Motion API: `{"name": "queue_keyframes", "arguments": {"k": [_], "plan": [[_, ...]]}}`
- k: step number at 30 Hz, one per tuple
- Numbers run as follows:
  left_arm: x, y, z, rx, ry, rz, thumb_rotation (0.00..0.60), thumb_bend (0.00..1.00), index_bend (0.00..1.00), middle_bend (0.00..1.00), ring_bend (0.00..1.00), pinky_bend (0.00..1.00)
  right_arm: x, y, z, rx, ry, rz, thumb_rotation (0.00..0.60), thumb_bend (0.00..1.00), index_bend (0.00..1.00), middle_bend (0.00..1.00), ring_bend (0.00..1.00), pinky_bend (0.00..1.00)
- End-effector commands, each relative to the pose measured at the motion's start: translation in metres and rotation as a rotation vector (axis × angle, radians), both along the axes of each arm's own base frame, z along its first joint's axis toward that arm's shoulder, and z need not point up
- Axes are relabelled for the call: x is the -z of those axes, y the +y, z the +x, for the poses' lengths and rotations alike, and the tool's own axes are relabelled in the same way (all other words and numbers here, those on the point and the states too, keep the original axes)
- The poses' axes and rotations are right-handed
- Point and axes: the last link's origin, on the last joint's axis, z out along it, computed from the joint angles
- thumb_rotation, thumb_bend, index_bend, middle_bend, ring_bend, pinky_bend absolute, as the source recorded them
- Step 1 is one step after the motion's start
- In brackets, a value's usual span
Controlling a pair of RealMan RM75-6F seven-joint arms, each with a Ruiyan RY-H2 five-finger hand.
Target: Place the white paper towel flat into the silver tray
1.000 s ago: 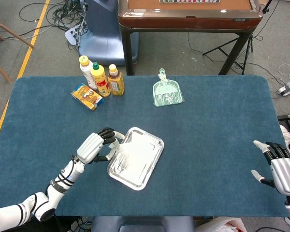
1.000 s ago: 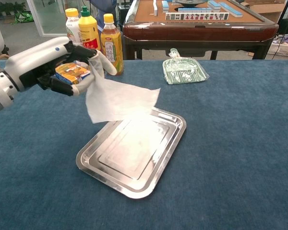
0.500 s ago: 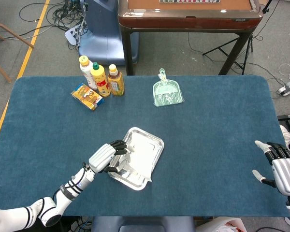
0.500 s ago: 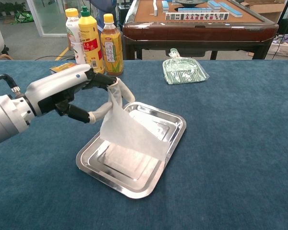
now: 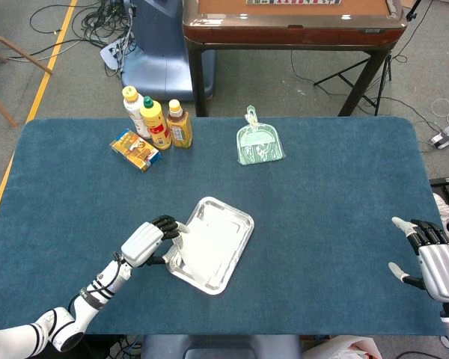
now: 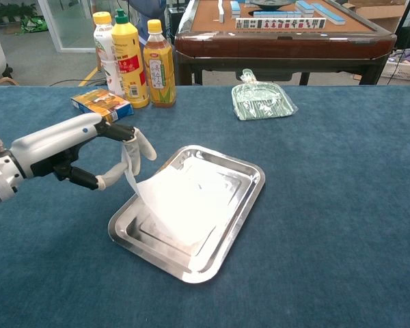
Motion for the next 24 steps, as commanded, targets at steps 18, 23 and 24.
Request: {"name": "queue_keyframes", "arguments": {"k": [18,23,24], "plan": [[0.006,-0.007,0.007,-0.207,-0.014,0.066,0.6,0.51,0.6,0.33,0.25,0.17,0.0,0.0,-0.005,0.007,-0.007,0.0,0.6,0.2,0.18,0.26,0.16,0.17],[0.002,0.001,0.008,-0.222,-0.022,0.11,0.6,0.51,0.6,0.33,0.25,0.17,0.0,-0.001,-0.006,0.006,-0.009,0.0,0.6,0.2,0.18,0.26,0.16,0.17],[0.001,0.002,0.009,-0.226,-0.028,0.118,0.6,0.51,0.6,0.33,0.25,0.17,0.001,-0.001,-0.006,0.005,-0.01,0.001,0.6,0.2,0.18,0.26,0.16,0.17]]}}
